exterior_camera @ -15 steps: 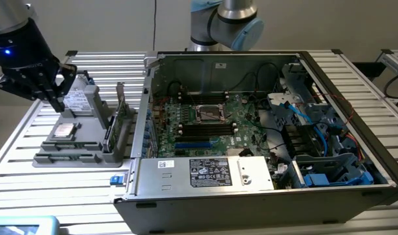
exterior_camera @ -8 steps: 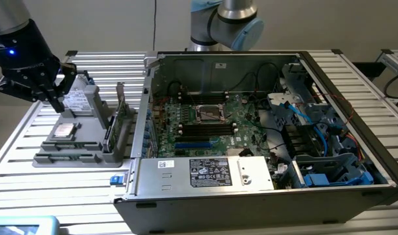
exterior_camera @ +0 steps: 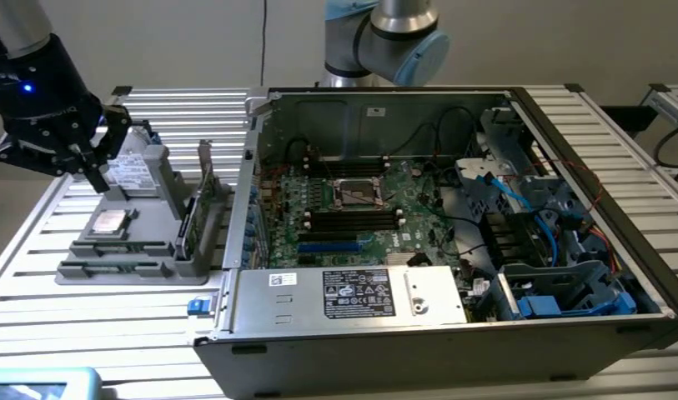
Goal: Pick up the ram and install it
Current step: 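Pick up the ram and move it above insertion slot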
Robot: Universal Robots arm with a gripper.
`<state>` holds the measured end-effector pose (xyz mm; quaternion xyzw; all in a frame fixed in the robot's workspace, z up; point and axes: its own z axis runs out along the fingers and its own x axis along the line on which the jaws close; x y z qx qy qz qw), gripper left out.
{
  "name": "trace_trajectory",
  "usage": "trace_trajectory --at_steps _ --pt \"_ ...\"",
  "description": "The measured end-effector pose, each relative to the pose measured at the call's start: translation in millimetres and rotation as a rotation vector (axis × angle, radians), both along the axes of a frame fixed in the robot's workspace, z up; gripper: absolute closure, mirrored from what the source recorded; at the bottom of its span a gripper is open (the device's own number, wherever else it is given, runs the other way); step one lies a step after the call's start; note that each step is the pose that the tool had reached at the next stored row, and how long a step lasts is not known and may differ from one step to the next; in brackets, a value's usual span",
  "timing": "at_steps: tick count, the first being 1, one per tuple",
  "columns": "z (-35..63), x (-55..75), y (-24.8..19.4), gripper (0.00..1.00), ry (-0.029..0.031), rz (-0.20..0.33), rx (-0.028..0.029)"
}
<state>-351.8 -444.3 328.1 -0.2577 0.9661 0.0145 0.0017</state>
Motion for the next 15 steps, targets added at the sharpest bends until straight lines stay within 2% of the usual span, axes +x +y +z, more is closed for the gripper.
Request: trace_trajectory --at_steps 15 --pt "-3.1 0.0 0.0 0.89 -0.0001 0.272 0.0001"
